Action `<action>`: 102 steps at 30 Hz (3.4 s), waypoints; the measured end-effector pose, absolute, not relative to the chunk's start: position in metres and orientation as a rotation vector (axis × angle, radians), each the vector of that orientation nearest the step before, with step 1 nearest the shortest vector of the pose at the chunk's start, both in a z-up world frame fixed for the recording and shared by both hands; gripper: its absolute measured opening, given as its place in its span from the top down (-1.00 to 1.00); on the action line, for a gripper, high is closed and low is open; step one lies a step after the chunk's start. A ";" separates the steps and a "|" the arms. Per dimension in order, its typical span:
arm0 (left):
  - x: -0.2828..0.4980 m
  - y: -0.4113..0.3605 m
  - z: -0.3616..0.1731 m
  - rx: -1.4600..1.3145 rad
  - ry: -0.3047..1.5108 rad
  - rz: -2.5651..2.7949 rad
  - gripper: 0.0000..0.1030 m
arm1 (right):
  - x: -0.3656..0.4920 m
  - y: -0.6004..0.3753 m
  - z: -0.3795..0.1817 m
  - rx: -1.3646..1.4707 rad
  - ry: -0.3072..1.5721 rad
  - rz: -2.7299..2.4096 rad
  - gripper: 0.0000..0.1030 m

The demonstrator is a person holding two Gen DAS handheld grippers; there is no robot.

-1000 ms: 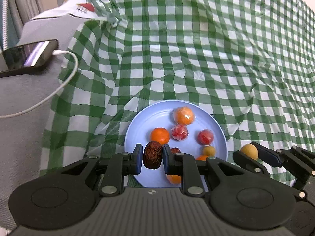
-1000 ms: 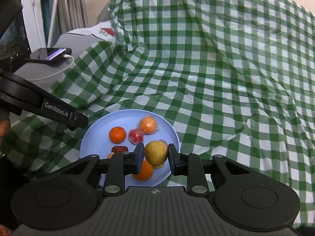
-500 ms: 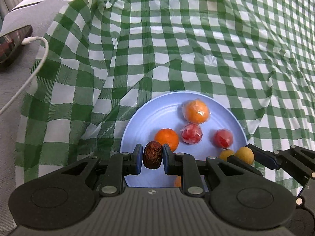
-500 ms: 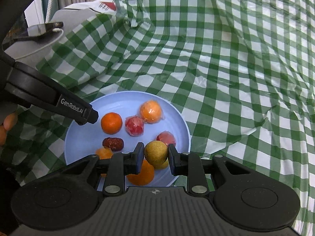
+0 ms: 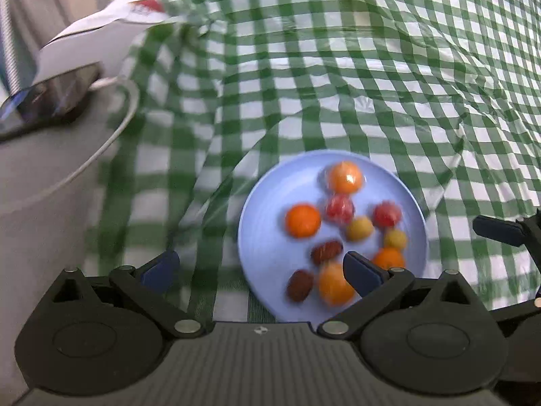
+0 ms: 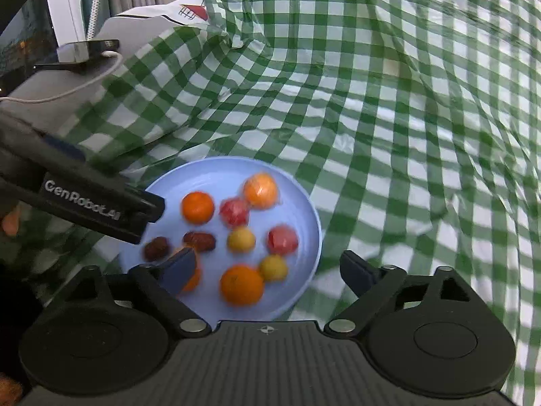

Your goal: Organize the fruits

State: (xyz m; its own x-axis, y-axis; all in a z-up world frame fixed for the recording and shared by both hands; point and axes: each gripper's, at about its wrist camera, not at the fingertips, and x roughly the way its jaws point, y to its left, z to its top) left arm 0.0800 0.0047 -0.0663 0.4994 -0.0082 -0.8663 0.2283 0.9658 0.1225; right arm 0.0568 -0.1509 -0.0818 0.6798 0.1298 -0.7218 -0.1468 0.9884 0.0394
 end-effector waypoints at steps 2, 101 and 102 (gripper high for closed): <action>0.061 0.010 -0.058 0.218 1.042 -0.130 -0.99 | 0.039 -0.150 -0.075 -0.020 0.810 0.155 -0.86; -0.027 0.024 -0.016 0.234 0.922 -0.063 -0.99 | -0.056 -0.146 -0.028 -0.004 0.649 0.021 -0.98; -0.027 0.024 -0.016 0.235 0.921 -0.064 -0.99 | -0.057 -0.146 -0.029 -0.003 0.650 0.022 -0.98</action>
State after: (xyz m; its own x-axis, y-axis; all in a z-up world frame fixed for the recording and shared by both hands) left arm -0.0269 0.0241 -0.0162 0.6051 0.0456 -0.7948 0.1552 0.9725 0.1739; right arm -0.0565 -0.1458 -0.0286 0.7959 0.0194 -0.6051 -0.0210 0.9998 0.0045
